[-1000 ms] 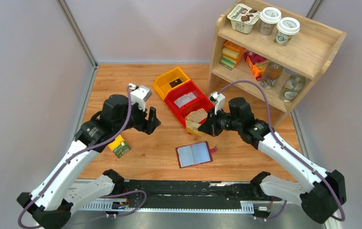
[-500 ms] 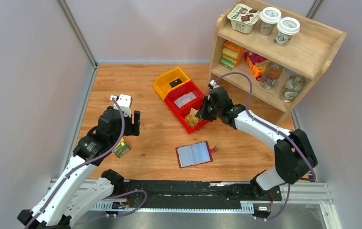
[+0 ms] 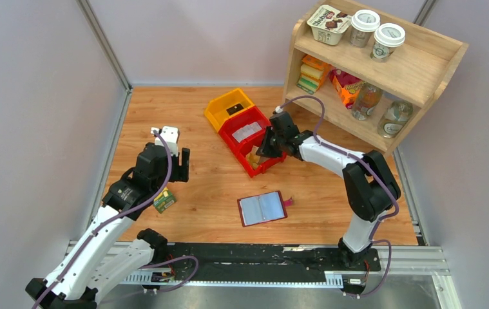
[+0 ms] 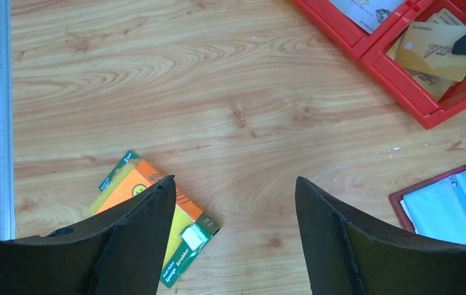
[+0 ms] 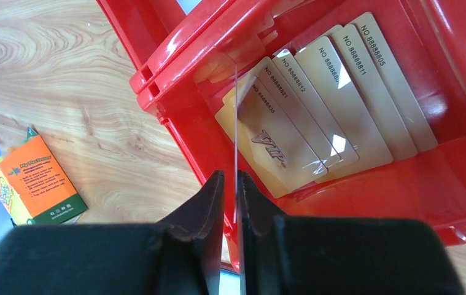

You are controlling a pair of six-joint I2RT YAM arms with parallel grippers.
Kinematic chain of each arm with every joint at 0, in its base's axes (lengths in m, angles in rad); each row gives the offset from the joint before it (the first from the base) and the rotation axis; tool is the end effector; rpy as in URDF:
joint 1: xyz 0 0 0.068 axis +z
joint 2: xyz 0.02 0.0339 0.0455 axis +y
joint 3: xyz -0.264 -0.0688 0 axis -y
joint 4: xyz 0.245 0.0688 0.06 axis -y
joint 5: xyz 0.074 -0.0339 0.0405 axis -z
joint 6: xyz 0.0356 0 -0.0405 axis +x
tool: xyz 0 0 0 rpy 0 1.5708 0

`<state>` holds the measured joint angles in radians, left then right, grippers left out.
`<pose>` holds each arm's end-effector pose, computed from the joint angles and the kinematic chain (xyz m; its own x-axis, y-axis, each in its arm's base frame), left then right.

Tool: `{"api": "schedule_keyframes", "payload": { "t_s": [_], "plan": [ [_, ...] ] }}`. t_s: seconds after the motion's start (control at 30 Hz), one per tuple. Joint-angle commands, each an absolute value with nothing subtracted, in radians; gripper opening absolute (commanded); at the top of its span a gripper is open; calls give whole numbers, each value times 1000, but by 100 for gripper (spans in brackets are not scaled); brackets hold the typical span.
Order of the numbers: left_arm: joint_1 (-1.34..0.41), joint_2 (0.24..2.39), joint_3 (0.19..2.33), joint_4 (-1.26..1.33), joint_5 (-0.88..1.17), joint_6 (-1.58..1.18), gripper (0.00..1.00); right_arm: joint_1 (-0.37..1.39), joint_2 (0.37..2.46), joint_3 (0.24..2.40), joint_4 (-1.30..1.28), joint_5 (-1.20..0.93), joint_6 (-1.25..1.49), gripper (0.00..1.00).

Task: Take the credit cards out of the card holder
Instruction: Place the credit card in the storage box, then remove the credit card from the card holder.

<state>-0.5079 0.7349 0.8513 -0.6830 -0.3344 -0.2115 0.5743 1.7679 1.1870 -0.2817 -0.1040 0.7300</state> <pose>0.1379 -0.0634 0.3208 -0.5042 0.0537 -0.8619 0.1141 0.9935 -0.0049 0.3175 0.2099 0.2050 -0.8733 0.2249 -0.4321 -0.0196 0.8701 0.4925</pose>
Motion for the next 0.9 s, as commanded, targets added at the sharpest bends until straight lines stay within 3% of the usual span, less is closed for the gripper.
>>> {"api": "schedule_keyframes", "payload": {
  "t_s": [0.0, 0.1, 0.33, 0.6, 0.87],
  "plan": [
    [-499, 735, 868, -666, -318, -229, 78, 572, 1732, 1226, -308, -89, 716, 21],
    [-500, 741, 870, -663, -307, -227, 78, 572, 1678, 1215, -342, -51, 687, 35],
    [-499, 747, 865, -649, -265, -224, 78, 586, 1559, 1227, -434, -2, 591, 56],
    [-502, 808, 867, -653, -98, -336, 75, 682, 1399, 1171, -511, 89, 492, 69],
    [-551, 770, 767, -620, -6, -521, 74, 899, 1319, 1045, -555, 159, 485, 80]
  ]
}}
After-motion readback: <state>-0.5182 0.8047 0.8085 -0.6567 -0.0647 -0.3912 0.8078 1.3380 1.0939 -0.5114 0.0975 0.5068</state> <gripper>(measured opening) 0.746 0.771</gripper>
